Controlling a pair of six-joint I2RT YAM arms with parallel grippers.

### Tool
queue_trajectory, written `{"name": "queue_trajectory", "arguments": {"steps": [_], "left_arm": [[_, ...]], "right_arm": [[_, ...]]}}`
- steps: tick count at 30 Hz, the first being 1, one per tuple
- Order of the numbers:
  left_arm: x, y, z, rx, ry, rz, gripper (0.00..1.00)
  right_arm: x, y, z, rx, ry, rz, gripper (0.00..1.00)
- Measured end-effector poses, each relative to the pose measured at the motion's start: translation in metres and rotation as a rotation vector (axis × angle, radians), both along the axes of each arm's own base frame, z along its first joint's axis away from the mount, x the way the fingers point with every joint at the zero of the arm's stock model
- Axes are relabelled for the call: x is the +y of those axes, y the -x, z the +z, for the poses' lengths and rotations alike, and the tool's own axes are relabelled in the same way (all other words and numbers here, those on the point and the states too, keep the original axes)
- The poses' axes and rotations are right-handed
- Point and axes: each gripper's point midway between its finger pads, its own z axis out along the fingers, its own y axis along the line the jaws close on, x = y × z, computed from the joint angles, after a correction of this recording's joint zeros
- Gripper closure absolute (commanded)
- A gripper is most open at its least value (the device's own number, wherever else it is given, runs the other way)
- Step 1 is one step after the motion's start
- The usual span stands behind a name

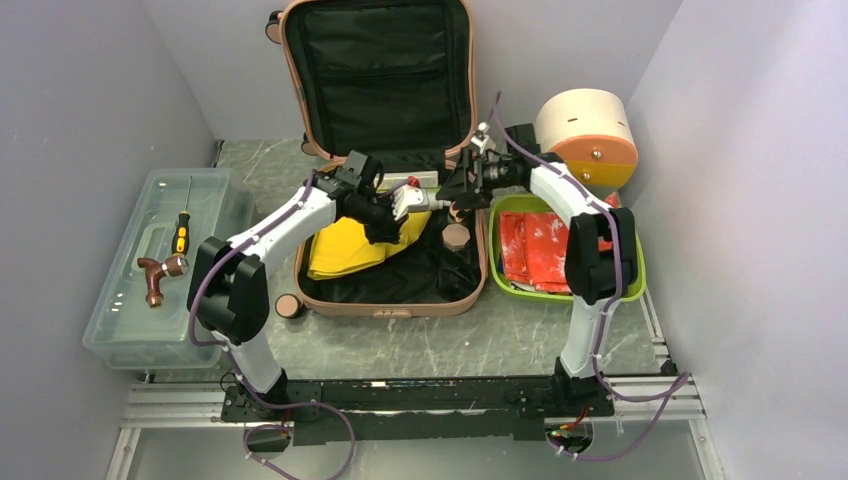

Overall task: Open, take out, and arrange the luggage
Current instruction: Pass from the left arm to the right

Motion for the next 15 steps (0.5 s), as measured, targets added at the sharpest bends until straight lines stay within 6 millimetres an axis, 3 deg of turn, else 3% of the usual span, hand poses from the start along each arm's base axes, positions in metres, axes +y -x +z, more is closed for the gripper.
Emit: {"name": "queue_trajectory", "arguments": {"steps": [4, 9, 15], "left_arm": [[0.002, -0.003, 0.002, 0.016, 0.025, 0.025, 1.00], [0.004, -0.006, 0.007, 0.017, 0.046, 0.043, 1.00], [0.008, -0.008, 0.018, -0.002, 0.070, 0.063, 1.00]], "right_arm": [[0.027, 0.011, -0.026, 0.146, 0.012, 0.013, 0.00], [0.058, 0.033, -0.034, 0.241, 0.006, 0.042, 0.00], [0.080, 0.042, -0.052, 0.312, 0.046, 0.030, 0.00]]}}
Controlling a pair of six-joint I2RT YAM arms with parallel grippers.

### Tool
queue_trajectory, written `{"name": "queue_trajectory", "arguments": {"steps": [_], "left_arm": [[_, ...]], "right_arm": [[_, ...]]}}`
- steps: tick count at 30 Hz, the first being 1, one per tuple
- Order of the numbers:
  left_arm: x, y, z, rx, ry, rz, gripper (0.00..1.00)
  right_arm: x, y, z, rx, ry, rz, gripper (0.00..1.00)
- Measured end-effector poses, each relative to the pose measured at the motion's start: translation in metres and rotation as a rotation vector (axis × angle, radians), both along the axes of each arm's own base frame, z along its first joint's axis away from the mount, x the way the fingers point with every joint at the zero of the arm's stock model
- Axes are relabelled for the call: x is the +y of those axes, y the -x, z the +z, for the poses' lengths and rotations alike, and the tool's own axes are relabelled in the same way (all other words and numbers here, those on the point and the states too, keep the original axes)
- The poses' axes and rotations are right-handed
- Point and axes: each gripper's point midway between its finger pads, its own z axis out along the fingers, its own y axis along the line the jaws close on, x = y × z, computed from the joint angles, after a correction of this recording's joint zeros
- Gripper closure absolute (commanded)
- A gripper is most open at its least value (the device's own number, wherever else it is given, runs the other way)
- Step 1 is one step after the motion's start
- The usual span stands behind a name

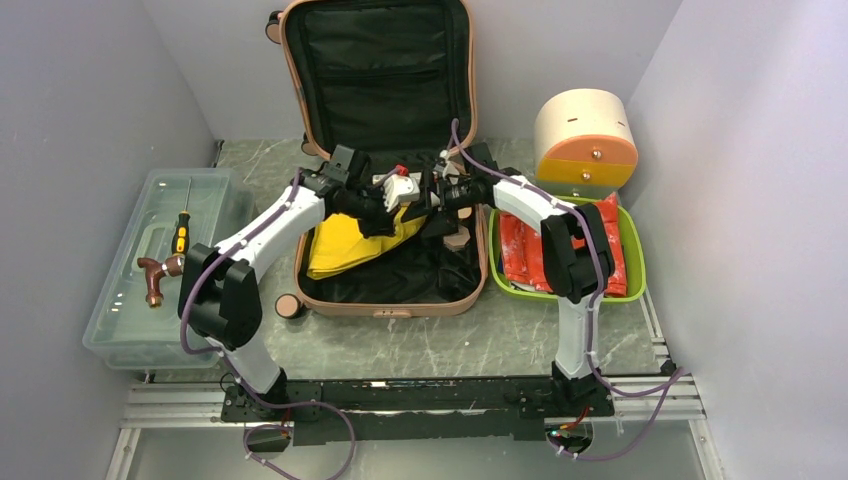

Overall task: Open, take out, and arrange the luggage
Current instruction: Pass from the left arm to the right

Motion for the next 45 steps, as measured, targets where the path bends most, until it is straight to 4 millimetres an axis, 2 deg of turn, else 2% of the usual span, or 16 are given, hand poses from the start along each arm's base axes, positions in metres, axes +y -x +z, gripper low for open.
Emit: {"name": "queue_trajectory", "arguments": {"steps": [4, 9, 14, 16, 19, 20, 24, 26, 30, 35, 37, 40, 42, 45], "left_arm": [[0.003, -0.001, 0.007, -0.002, 0.020, 0.013, 1.00], [0.003, 0.000, 0.005, 0.008, 0.031, 0.012, 1.00], [0.003, 0.000, 0.005, 0.008, 0.034, 0.012, 1.00], [0.003, 0.000, 0.005, 0.009, 0.034, 0.012, 0.98], [0.003, 0.000, 0.005, 0.008, 0.034, 0.012, 0.84], [0.003, 0.000, 0.005, 0.007, 0.034, 0.012, 0.76], [0.006, 0.004, 0.007, 0.013, 0.027, 0.011, 0.19], [0.010, 0.007, 0.012, 0.009, 0.022, 0.006, 0.02], [0.021, 0.011, 0.042, -0.047, 0.036, 0.015, 0.00], [0.056, 0.011, 0.089, -0.140, 0.065, 0.084, 0.01], [0.074, 0.011, 0.105, -0.178, 0.071, 0.130, 0.01], [0.098, 0.017, 0.119, -0.213, 0.063, 0.192, 0.01], [0.111, 0.026, 0.121, -0.225, 0.058, 0.227, 0.01], [0.133, 0.043, 0.114, -0.217, 0.032, 0.291, 0.01]], "right_arm": [[0.003, -0.003, -0.008, 0.054, 0.015, -0.048, 0.00], [0.008, -0.014, -0.015, 0.091, 0.003, -0.090, 0.00], [0.020, -0.022, -0.015, 0.112, -0.012, -0.109, 0.00], [0.026, -0.021, -0.021, 0.136, -0.008, -0.109, 0.00], [0.036, -0.014, -0.036, 0.182, 0.007, -0.097, 0.00], [0.040, -0.012, -0.039, 0.192, 0.009, -0.092, 0.00], [0.050, -0.006, -0.043, 0.196, 0.002, -0.081, 0.00], [0.050, -0.005, -0.046, 0.193, 0.003, -0.081, 0.00], [0.050, -0.002, -0.049, 0.153, 0.010, -0.055, 0.00], [0.053, 0.000, -0.050, 0.110, 0.009, -0.026, 0.03], [0.054, 0.000, -0.049, 0.100, 0.002, -0.024, 0.15], [0.056, -0.001, -0.050, 0.084, -0.011, -0.027, 0.48], [0.056, -0.002, -0.052, 0.076, -0.022, -0.033, 0.57], [0.055, -0.001, -0.053, 0.071, -0.031, -0.043, 0.86]]}}
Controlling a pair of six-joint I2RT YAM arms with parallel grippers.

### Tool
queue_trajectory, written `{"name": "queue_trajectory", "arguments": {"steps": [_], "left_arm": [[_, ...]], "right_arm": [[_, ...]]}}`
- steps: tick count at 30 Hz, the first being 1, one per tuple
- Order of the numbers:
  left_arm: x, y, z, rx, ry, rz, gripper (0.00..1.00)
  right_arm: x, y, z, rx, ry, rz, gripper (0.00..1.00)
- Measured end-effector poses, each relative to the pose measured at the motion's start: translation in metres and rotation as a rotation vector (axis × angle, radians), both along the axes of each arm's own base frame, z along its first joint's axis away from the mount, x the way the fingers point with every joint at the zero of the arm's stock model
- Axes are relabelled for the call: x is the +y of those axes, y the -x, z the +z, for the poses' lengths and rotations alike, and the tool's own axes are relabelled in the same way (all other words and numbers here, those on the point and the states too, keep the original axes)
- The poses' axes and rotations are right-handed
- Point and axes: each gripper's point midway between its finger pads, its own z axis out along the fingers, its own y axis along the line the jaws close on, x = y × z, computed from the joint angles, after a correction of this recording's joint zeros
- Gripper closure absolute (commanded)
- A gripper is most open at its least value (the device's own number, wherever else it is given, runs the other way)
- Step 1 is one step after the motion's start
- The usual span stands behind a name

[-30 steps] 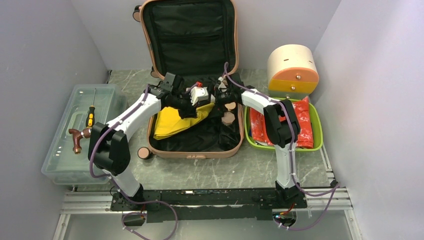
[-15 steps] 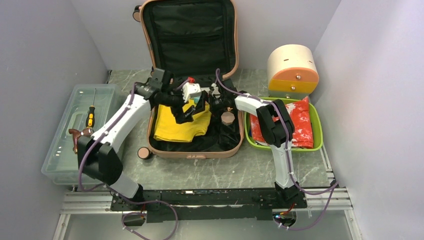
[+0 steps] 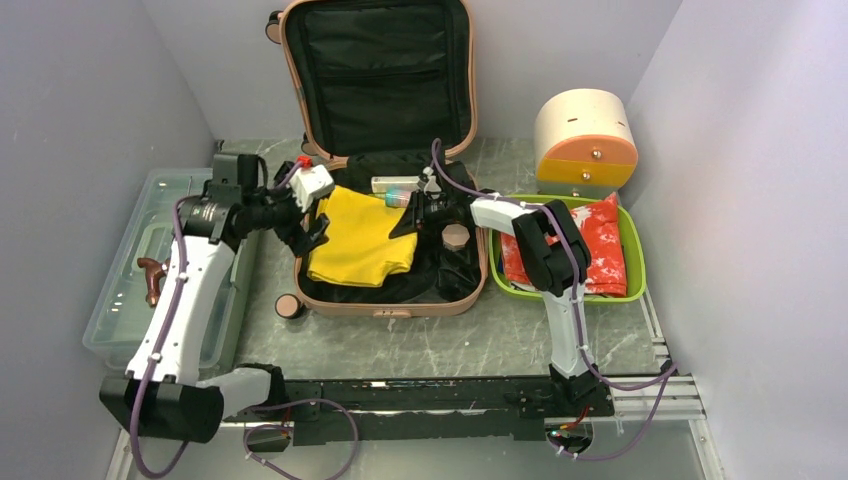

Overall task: Open, take out, and arrange the luggage
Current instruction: Pass from the left arm to the right, then place the clothes in the bin.

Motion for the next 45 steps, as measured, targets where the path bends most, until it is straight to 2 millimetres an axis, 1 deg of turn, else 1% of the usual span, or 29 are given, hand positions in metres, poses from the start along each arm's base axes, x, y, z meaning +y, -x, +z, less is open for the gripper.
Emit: {"name": "queue_trajectory", "arguments": {"steps": [1, 2, 6, 10, 17, 21, 23, 26, 28, 29, 31, 34, 37, 39, 41, 43, 45], "left_arm": [[0.008, 0.005, -0.003, 0.006, -0.007, 0.026, 0.01], [0.014, 0.008, -0.007, 0.013, -0.013, 0.046, 0.01], [0.039, 0.020, -0.019, 0.046, -0.029, 0.135, 0.01], [0.054, 0.026, -0.024, 0.054, -0.032, 0.189, 0.00], [0.068, 0.034, -0.025, 0.052, -0.029, 0.244, 0.01], [0.072, 0.036, -0.025, 0.055, -0.022, 0.259, 0.01], [0.072, 0.038, -0.025, 0.061, -0.019, 0.262, 0.01], [0.073, 0.040, -0.025, 0.063, -0.019, 0.265, 0.01], [0.073, 0.041, -0.024, 0.061, -0.018, 0.263, 0.01], [0.072, 0.042, -0.024, 0.060, -0.016, 0.260, 0.01], [0.072, 0.042, -0.024, 0.060, -0.014, 0.260, 0.01], [0.071, 0.042, -0.023, 0.062, -0.009, 0.256, 0.01], [0.070, 0.042, -0.023, 0.062, -0.001, 0.251, 0.00], [0.069, 0.043, -0.022, 0.062, 0.005, 0.247, 0.00], [0.068, 0.043, -0.022, 0.062, 0.010, 0.244, 0.01], [0.068, 0.043, -0.022, 0.063, 0.013, 0.244, 0.01], [0.068, 0.043, -0.022, 0.063, 0.017, 0.242, 0.01]], "right_arm": [[0.000, 0.001, 0.000, -0.001, 0.000, -0.002, 0.97], [0.000, 0.001, 0.002, -0.003, 0.000, -0.003, 1.00], [0.001, 0.003, 0.012, -0.029, -0.003, 0.002, 1.00], [0.004, 0.006, 0.025, -0.079, -0.007, 0.020, 1.00], [0.007, 0.009, 0.042, -0.165, -0.007, 0.091, 1.00], [0.002, 0.011, 0.050, -0.251, 0.039, 0.169, 1.00], [-0.001, 0.013, 0.060, -0.297, 0.071, 0.223, 1.00], [-0.008, 0.012, 0.081, -0.386, 0.111, 0.288, 1.00], [-0.015, 0.012, 0.088, -0.419, 0.129, 0.317, 1.00], [-0.022, 0.012, 0.087, -0.423, 0.145, 0.326, 1.00], [-0.042, 0.011, 0.081, -0.400, 0.181, 0.331, 1.00], [-0.085, 0.006, 0.070, -0.351, 0.250, 0.323, 1.00], [-0.128, -0.002, 0.066, -0.332, 0.301, 0.297, 1.00], [-0.154, -0.001, 0.068, -0.329, 0.339, 0.281, 1.00], [-0.178, 0.002, 0.075, -0.335, 0.375, 0.263, 1.00], [-0.201, 0.005, 0.087, -0.358, 0.409, 0.242, 1.00], [-0.219, 0.009, 0.100, -0.391, 0.436, 0.228, 1.00]]}}
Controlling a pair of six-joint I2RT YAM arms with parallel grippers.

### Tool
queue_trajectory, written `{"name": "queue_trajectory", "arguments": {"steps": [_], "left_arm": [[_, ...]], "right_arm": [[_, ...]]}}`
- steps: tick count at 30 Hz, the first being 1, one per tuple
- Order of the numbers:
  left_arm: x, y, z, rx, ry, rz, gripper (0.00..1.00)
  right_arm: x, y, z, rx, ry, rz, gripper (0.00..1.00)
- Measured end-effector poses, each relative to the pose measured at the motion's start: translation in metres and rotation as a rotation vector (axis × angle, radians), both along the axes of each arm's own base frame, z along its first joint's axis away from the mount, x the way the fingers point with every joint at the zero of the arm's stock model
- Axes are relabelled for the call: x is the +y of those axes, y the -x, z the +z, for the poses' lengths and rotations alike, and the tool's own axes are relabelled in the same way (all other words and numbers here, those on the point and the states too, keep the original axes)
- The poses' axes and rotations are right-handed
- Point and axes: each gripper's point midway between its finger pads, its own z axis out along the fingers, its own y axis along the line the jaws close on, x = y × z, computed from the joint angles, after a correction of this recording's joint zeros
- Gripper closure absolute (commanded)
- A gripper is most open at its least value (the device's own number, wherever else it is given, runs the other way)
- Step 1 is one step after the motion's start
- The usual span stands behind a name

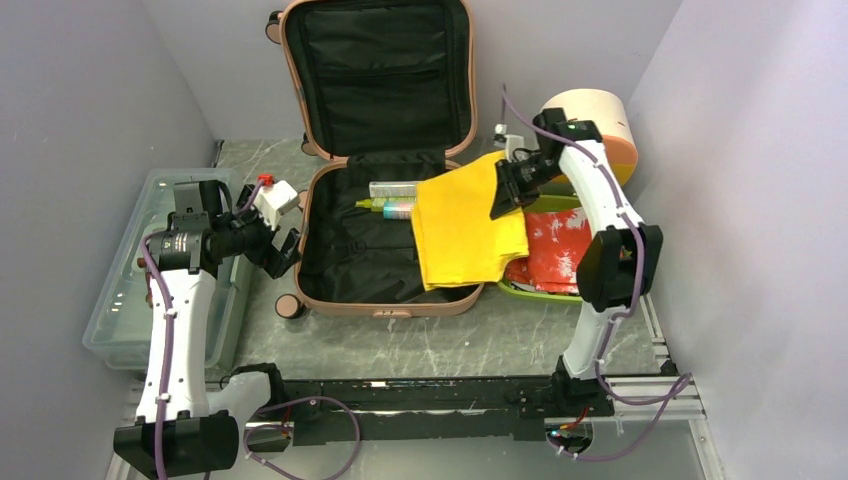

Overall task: Open, take out, and arrange the luggage
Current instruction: Place the clothes in the bin.

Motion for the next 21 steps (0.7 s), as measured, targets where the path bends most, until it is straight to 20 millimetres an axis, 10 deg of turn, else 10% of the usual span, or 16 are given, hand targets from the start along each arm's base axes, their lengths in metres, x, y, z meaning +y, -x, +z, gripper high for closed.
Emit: {"name": "queue_trajectory", "arguments": {"steps": [21], "left_arm": [[-0.002, -0.001, 0.001, 0.003, 0.041, -0.010, 0.01]], "right_arm": [[-0.181, 0.009, -0.002, -0.068, 0.201, -0.107, 1.00]]}}
